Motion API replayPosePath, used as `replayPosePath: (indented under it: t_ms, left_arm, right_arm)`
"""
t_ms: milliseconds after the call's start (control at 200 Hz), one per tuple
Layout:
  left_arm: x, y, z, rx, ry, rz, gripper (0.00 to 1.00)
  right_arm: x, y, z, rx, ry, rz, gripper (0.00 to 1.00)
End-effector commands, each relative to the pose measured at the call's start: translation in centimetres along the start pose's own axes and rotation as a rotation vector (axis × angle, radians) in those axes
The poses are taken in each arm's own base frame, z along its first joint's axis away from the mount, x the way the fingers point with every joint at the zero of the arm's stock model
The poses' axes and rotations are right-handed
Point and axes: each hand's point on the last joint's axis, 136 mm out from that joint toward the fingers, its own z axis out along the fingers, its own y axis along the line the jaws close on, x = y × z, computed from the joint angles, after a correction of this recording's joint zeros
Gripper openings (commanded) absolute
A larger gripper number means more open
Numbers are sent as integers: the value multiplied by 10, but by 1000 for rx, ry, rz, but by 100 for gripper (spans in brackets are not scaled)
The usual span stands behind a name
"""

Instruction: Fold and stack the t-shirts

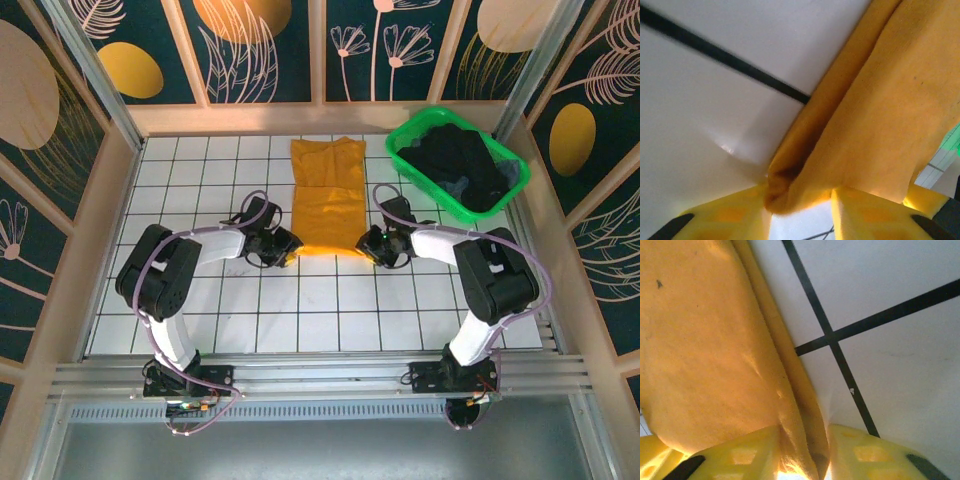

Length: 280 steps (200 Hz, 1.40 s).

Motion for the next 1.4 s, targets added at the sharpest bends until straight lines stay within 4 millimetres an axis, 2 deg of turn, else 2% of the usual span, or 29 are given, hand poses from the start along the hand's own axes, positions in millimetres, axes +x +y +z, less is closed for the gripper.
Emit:
replayPosePath:
  t_ms: [0, 40, 65, 90, 190, 330, 460, 480, 666, 771, 836, 916, 996, 1096, 1121, 1171, 1221, 1251, 1261, 1281, 1396]
  left_arm:
    - [-11, -4, 8, 1, -41, 23, 17]
    - [-12, -3, 7, -4, -45, 25, 6]
    - [-12, -3, 6, -6, -47, 26, 0]
    - [-12, -2, 5, -9, -48, 29, 0]
    - [-8, 0, -1, -20, -42, 43, 0]
    - [7, 15, -10, -42, -5, 62, 0]
    - [32, 31, -17, -55, 68, 86, 0]
    - [36, 27, -24, -39, 72, 98, 0]
    - [82, 45, -52, -29, 156, 149, 0]
    - [89, 46, -69, -10, 137, 162, 0]
    - [86, 37, -77, 18, 103, 175, 0]
    - [76, 15, -83, 74, 44, 202, 0]
    - [65, -17, -89, 156, -14, 230, 0]
    - [53, -61, -102, 255, -78, 258, 0]
    - [49, -70, -105, 267, -93, 264, 0]
    - [42, -85, -112, 284, -119, 274, 0]
    - [36, -97, -117, 296, -135, 276, 0]
    - [32, -96, -115, 288, -138, 269, 0]
    - [30, -105, -120, 307, -146, 275, 0]
    - [27, -110, -123, 314, -154, 273, 0]
    - [6, -121, -128, 328, -184, 240, 0]
  right_arm:
    - [-6, 0, 3, 5, -23, 21, 22]
    - [-9, 2, 3, 2, -33, 17, 15]
    - [-10, 3, 2, 4, -38, 16, 6]
    - [-12, 4, 1, 5, -44, 13, 0]
    - [-13, 4, -3, 17, -51, -2, 0]
    - [1, -7, -12, 49, -29, -46, 0]
    - [29, -15, -24, 70, 29, -116, 0]
    - [34, -16, -26, 73, 40, -133, 0]
    - [89, -16, -49, 77, 139, -251, 0]
    - [89, -7, -66, 63, 107, -301, 0]
    - [83, 2, -73, 33, 84, -307, 0]
    - [75, 13, -74, -4, 48, -312, 0]
    - [64, 25, -77, -52, -2, -307, 0]
    - [48, 51, -88, -103, -80, -322, 0]
    - [34, 55, -94, -109, -118, -306, 0]
    - [21, 67, -103, -129, -160, -307, 0]
    - [8, 78, -108, -142, -190, -304, 0]
    - [0, 84, -111, -148, -204, -300, 0]
    - [-3, 85, -111, -149, -207, -299, 0]
    - [-7, 89, -113, -153, -214, -300, 0]
    - [-35, 108, -116, -151, -251, -305, 0]
